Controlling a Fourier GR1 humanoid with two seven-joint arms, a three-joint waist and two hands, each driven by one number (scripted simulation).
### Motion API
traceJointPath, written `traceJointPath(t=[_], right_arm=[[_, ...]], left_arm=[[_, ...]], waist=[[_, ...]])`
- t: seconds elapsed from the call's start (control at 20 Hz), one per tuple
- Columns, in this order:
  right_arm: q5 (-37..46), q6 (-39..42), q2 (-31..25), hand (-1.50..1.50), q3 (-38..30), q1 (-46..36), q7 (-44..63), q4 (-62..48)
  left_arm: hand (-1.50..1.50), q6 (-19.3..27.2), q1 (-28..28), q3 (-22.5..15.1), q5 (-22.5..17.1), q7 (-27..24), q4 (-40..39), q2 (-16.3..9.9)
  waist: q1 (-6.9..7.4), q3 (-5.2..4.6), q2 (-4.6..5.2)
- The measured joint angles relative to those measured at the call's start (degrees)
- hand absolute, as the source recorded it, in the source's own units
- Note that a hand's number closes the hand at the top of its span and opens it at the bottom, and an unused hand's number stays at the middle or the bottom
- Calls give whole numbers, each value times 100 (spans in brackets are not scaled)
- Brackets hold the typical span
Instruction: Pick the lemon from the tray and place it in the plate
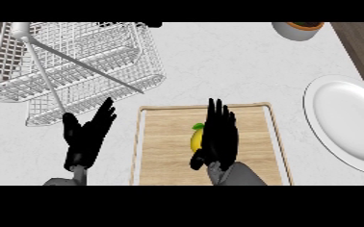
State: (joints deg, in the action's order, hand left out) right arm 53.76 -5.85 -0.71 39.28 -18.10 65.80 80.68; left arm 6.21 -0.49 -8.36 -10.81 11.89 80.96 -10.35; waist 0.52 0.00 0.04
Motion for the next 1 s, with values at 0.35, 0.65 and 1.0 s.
traceJointPath(t=[0.35, 0.65, 1.0], right_arm=[[-120, 82, 27, 150, 10, -175, -220, -353], [101, 108, 48, 150, -100, -236, -306, -496], [420, -294, 30, 150, -1648, -1216, -137, -1537]], left_arm=[[0, -55, 46, 42, 67, -23, -12, 87], [0, -89, 146, 93, 134, -142, -46, 139], [0, -83, 84, 12, 180, -72, 27, 190]], waist=[[-19, -9, -50], [-20, -7, -57], [101, 2, 40]])
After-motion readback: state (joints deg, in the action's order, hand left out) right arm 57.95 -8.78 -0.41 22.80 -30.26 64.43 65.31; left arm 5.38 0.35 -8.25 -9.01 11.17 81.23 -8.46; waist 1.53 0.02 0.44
